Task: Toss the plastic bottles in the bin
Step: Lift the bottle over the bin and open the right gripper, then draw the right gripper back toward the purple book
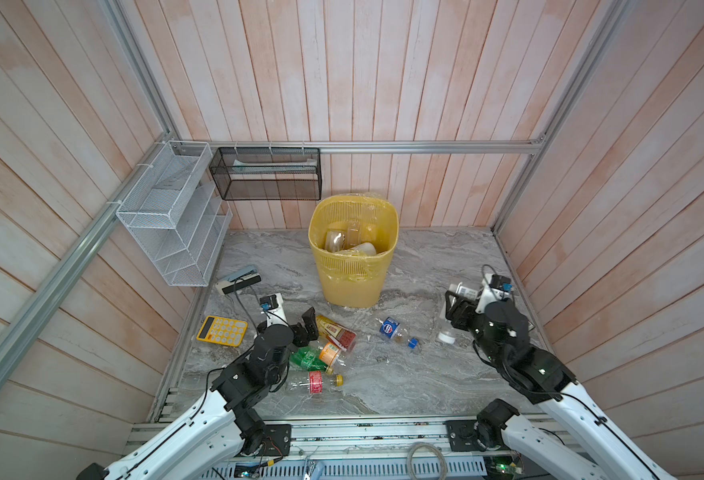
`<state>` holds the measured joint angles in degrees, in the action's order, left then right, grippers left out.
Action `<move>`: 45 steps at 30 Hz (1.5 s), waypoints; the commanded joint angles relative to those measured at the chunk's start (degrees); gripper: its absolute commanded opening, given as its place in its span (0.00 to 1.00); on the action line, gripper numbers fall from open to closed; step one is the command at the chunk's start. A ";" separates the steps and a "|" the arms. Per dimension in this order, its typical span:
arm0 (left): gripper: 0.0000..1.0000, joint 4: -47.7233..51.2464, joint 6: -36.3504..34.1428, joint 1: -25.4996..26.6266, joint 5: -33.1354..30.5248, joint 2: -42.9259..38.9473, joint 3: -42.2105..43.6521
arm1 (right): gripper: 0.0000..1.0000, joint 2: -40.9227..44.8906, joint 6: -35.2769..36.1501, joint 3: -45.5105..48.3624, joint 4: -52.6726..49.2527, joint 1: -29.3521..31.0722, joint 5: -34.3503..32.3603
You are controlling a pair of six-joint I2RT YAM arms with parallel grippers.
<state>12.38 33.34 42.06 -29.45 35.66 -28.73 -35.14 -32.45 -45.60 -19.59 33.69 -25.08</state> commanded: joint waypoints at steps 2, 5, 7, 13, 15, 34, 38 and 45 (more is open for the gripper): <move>1.00 -3.93 -2.01 0.12 0.17 -2.84 1.58 | 0.50 3.21 9.63 -5.38 13.68 -0.36 -5.00; 1.00 -1.98 -1.58 0.12 0.27 -1.07 0.25 | 0.50 -0.47 11.15 -7.54 21.15 -0.40 -0.31; 1.00 -1.51 -1.15 0.12 1.06 0.52 -0.30 | 0.50 -6.75 11.22 -10.28 25.50 -0.40 5.25; 1.00 1.34 0.40 0.12 2.89 7.25 -3.06 | 0.56 -36.82 7.65 -33.78 29.15 -0.24 29.77; 1.00 2.91 0.32 0.12 3.26 9.00 -4.54 | 0.75 -47.90 10.72 -46.92 20.15 1.59 32.85; 1.00 9.58 2.96 0.06 0.75 5.72 -5.46 | 0.99 -38.93 15.22 -33.58 17.38 -0.33 19.66; 1.00 11.46 5.78 0.12 1.54 7.18 -5.13 | 0.99 -32.78 14.44 -19.61 18.52 -1.87 18.23; 1.00 14.78 20.80 2.88 3.43 8.42 -3.69 | 0.99 -23.48 11.08 1.45 19.57 -3.56 17.86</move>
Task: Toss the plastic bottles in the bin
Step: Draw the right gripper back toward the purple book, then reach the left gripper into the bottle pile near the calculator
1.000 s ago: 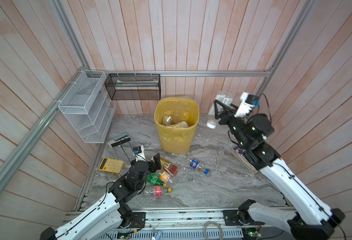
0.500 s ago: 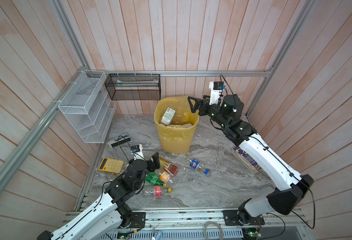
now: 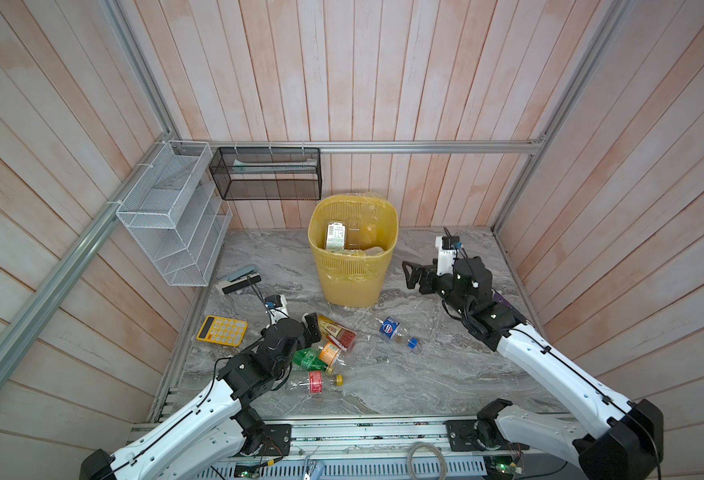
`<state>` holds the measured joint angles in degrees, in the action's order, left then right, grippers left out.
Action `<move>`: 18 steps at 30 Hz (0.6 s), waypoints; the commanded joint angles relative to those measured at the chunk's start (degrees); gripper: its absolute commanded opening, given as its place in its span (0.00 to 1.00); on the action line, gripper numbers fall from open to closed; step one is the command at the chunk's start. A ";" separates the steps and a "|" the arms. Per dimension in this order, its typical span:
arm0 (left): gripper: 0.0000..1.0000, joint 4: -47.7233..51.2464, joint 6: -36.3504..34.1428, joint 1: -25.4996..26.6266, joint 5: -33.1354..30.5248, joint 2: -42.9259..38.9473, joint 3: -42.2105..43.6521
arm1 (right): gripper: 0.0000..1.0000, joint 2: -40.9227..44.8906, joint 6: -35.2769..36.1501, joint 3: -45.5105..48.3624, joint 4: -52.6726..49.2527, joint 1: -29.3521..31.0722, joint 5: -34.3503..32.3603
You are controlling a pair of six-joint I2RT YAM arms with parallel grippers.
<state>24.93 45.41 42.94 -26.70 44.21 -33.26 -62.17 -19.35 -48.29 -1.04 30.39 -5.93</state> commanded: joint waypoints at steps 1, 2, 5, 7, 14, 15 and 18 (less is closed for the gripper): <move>1.00 2.52 10.97 3.64 -0.75 -0.17 0.92 | 0.99 4.65 -2.67 6.24 1.08 -0.39 -1.63; 1.00 2.87 13.45 5.51 -2.17 0.11 0.74 | 0.99 5.93 -3.48 8.48 1.12 -0.50 -2.07; 1.00 5.00 19.61 9.27 -4.37 1.89 -0.95 | 0.99 9.14 -5.21 13.14 0.97 -0.88 -3.58; 1.00 7.25 22.33 11.12 -5.59 3.73 -2.65 | 0.99 10.96 -5.68 14.68 0.48 -1.07 -4.29; 1.00 14.22 19.83 15.87 -6.28 4.52 -4.59 | 0.99 15.18 -4.93 17.91 -1.36 -1.27 -6.35; 1.00 14.64 16.80 16.63 -5.79 3.91 -4.54 | 0.99 15.49 -4.69 18.41 -1.55 -1.30 -6.52; 1.00 15.80 7.00 19.72 -5.03 3.78 -5.43 | 0.99 16.16 -4.14 19.40 -2.01 -1.33 -7.37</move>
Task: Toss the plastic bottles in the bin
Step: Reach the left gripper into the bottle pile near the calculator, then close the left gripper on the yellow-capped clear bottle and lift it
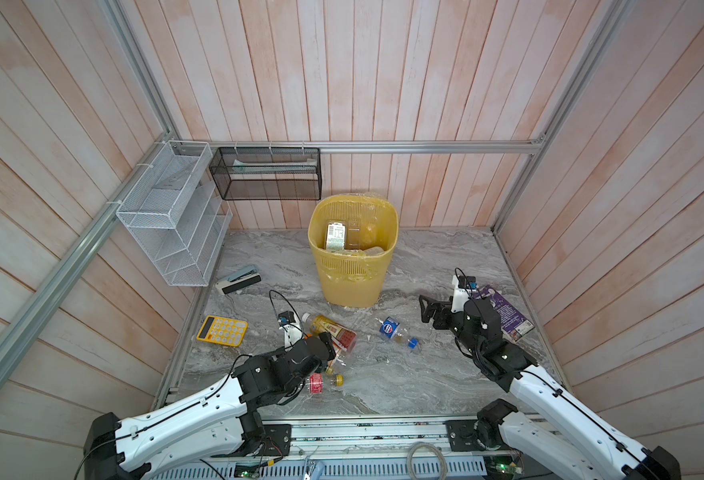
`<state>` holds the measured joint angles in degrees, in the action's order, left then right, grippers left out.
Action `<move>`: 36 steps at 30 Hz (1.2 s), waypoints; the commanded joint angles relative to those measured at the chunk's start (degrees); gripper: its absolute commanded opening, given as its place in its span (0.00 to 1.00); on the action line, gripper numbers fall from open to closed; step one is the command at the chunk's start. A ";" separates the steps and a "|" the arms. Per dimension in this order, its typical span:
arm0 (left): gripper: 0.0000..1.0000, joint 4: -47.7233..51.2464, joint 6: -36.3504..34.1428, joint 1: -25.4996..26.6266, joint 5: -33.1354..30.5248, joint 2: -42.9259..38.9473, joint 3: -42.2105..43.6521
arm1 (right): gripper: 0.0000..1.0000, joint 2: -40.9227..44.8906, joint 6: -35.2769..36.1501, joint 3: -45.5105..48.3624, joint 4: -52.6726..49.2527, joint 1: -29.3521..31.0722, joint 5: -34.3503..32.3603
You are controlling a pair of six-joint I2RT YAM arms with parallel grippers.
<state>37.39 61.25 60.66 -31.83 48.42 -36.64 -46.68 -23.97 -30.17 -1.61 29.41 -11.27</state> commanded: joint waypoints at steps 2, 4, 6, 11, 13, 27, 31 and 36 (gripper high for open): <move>1.00 4.04 -15.65 2.82 1.61 1.09 -3.79 | 0.99 0.71 1.29 1.54 -1.47 -0.46 -2.33; 1.00 5.61 -22.49 3.25 2.30 3.82 -6.90 | 0.99 0.46 2.52 1.29 -1.52 -0.58 -3.06; 1.00 8.32 -30.26 3.41 1.88 7.53 -11.37 | 0.99 -0.02 3.74 0.64 -1.60 -0.80 -3.97; 1.00 11.49 -47.56 3.60 -1.98 13.34 -20.39 | 0.99 -1.78 6.13 -1.42 -1.56 -1.86 -2.64; 1.00 12.24 -54.43 0.76 3.80 14.22 -22.96 | 0.99 -2.44 6.47 -1.74 -1.24 -2.28 -2.12; 1.00 20.98 -77.26 -1.77 13.02 14.14 -10.01 | 0.99 -6.29 8.82 -1.33 1.84 -7.32 3.62; 0.97 19.06 -79.23 -1.77 20.60 11.51 -6.78 | 0.99 -8.06 8.77 -1.28 2.95 -8.12 5.10; 0.95 18.07 -80.89 -1.68 23.62 9.58 -4.73 | 0.99 -10.19 8.48 -1.30 3.81 -8.92 6.37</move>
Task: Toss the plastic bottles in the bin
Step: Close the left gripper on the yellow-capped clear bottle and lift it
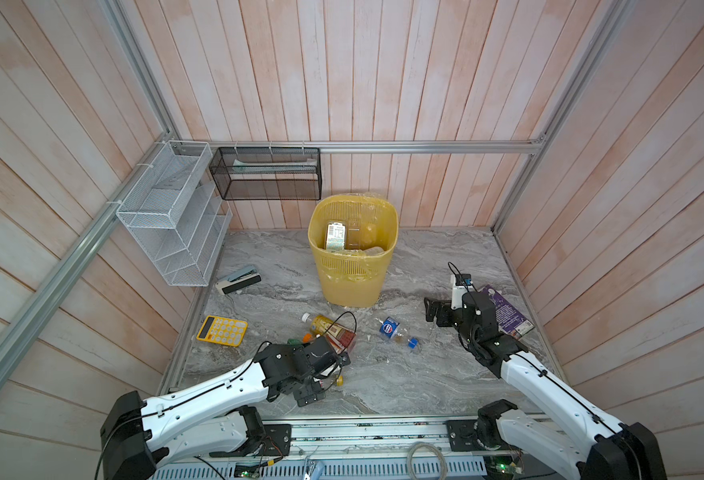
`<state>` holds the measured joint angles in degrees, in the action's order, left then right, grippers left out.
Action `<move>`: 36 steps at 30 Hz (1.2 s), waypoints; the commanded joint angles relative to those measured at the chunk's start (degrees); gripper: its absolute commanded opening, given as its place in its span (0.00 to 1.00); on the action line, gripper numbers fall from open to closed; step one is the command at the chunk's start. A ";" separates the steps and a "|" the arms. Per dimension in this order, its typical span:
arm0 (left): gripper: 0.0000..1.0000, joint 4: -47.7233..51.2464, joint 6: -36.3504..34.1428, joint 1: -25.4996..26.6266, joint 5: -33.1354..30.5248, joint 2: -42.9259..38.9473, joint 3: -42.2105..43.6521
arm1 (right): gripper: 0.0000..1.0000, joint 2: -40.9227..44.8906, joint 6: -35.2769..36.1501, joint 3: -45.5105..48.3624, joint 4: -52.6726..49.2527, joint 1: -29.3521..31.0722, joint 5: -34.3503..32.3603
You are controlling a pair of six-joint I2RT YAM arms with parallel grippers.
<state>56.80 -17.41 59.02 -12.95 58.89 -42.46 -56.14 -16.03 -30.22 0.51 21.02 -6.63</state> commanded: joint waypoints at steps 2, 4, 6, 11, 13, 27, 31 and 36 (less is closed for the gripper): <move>0.95 -1.42 -2.70 -0.05 6.97 -0.31 2.01 | 0.99 -1.35 0.31 -1.19 2.14 -0.71 2.15; 0.95 -1.82 -3.22 -0.02 8.11 0.76 2.52 | 0.99 -1.89 0.35 -1.26 2.39 -0.80 2.35; 0.94 -2.02 -3.97 -0.08 7.60 2.02 2.49 | 0.99 -2.23 0.31 -1.34 2.56 -0.89 2.31; 0.91 -2.89 -4.46 -0.13 7.06 6.87 1.84 | 0.99 -2.48 0.74 -1.52 2.56 -1.11 2.10; 0.90 -3.19 -4.84 -0.13 7.62 8.96 1.83 | 0.99 -2.39 0.81 -1.44 2.56 -1.28 2.23; 0.84 -5.57 -3.44 0.38 6.53 18.93 0.34 | 0.99 -1.27 1.60 -0.84 2.76 -2.64 4.23; 0.83 -6.17 -3.25 1.37 6.85 21.26 0.40 | 0.99 -1.00 1.76 -0.83 2.78 -3.22 4.76; 0.71 -5.37 -1.62 1.80 6.74 21.66 -1.03 | 0.99 -0.25 1.80 -0.54 2.86 -3.74 5.13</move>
<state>51.64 -20.38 60.60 -6.42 80.53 -41.21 -57.41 -14.90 -30.22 2.17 17.72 -2.44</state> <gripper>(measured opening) 0.715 0.989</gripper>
